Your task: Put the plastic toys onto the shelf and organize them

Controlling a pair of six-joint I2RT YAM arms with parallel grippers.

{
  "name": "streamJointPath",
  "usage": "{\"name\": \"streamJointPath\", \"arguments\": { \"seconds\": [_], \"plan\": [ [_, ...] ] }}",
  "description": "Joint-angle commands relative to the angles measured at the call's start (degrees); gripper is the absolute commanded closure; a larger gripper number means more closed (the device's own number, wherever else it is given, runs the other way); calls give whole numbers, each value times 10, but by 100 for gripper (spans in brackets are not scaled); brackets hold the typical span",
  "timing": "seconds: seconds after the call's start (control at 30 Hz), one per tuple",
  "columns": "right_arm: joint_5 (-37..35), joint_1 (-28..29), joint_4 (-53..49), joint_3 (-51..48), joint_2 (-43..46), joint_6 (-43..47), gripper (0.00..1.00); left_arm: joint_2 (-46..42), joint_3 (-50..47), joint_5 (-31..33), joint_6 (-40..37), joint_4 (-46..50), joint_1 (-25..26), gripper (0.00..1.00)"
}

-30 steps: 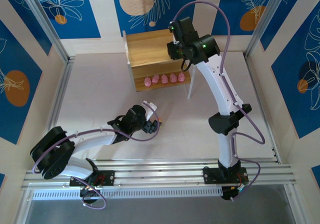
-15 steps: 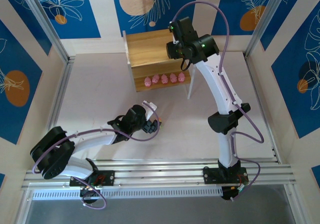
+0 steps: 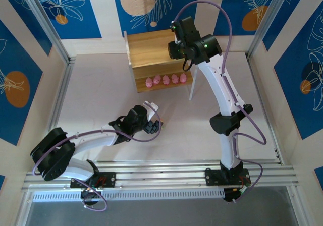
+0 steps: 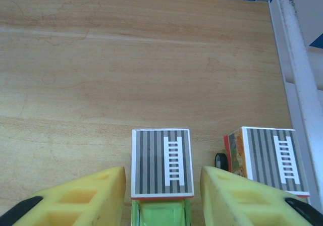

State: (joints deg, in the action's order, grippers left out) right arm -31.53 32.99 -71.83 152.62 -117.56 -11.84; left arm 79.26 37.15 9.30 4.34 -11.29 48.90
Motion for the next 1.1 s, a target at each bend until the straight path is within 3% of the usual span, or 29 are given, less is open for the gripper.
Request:
{"name": "streamJointPath", "arguments": {
  "seconds": [0.0,0.4,0.73,1.07],
  "plan": [
    [-13,8,6,0,41,12,56,1,12,16,-6,5,4,17],
    [-49,48,22,-81,111,14,55,1,15,71,1,23,1,17],
    [-82,128,113,-319,220,-33,55,-10,12,103,21,38,-9,18],
    [-68,172,177,-506,280,-106,55,-6,14,102,47,59,-34,17]
  ]
}}
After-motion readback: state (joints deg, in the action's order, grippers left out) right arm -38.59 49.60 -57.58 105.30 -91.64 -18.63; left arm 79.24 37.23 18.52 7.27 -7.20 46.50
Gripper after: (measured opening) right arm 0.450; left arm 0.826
